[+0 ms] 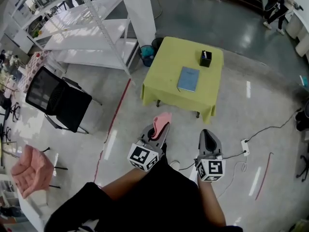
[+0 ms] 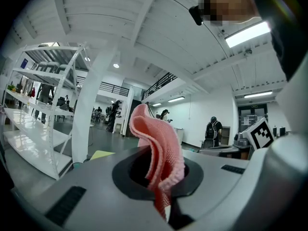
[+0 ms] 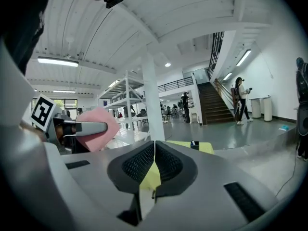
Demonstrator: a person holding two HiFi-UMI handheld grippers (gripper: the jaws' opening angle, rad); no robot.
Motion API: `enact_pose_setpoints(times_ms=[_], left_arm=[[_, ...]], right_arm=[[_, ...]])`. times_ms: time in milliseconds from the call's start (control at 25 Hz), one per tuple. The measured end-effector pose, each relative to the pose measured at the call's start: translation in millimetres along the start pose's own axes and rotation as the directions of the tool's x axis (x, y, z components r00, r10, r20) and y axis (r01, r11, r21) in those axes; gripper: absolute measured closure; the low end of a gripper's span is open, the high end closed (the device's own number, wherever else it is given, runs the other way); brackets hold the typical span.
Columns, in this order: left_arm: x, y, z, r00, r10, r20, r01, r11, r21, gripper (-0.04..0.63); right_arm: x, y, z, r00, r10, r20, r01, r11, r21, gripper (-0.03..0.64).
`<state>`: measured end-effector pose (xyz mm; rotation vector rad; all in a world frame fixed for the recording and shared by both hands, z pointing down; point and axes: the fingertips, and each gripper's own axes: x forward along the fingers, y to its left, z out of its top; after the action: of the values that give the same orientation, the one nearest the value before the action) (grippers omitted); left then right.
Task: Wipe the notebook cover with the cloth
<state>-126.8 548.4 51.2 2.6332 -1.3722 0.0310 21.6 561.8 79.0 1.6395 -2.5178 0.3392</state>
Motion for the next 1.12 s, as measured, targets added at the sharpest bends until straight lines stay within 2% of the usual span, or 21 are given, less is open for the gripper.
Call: enact_pose_setpoints(times_ms=[120, 320, 560, 680, 880, 1000, 1120], left_arm=[[20.7, 22.9, -0.1, 1.0, 0.003, -0.002, -0.003, 1.0, -0.005, 0.572], [56.7, 62.2, 5.2, 0.999, -0.033, 0.034, 0.035, 0.998, -0.046, 0.572], [106.7, 140.1, 22.8, 0.999, -0.033, 0.042, 0.037, 0.995, -0.089, 0.572], [128.8, 178.0, 23.0, 0.999, -0.048, 0.026, 0.051, 0.992, -0.116, 0.572], [160.7, 225.0, 25.1, 0.993, -0.114, 0.018, 0.116, 0.981, -0.153, 0.572], [178.6, 250.5, 24.6, 0.992, -0.129, 0.005, 0.128, 0.979, -0.161, 0.572], [198.2, 275.3, 20.9, 0.991, -0.134, -0.013, 0.129, 0.973, -0.191, 0.572]], right_arm=[[29.9, 5.0, -6.5, 0.998, 0.049, -0.05, -0.05, 0.999, -0.017, 0.586], [88.5, -3.5, -2.8, 0.994, 0.048, -0.098, -0.051, 0.998, -0.029, 0.586], [177.8, -10.9, 22.3, 0.989, 0.056, -0.14, -0.067, 0.995, -0.075, 0.584], [221.5, -11.9, 32.7, 0.986, 0.062, -0.155, -0.073, 0.995, -0.066, 0.584], [283.0, -12.0, 44.2, 0.982, 0.041, -0.183, -0.052, 0.997, -0.053, 0.585], [313.0, -17.9, 49.3, 0.983, 0.031, -0.181, -0.043, 0.997, -0.061, 0.585], [337.1, -30.0, 56.8, 0.985, -0.013, -0.172, 0.006, 0.999, -0.044, 0.584]])
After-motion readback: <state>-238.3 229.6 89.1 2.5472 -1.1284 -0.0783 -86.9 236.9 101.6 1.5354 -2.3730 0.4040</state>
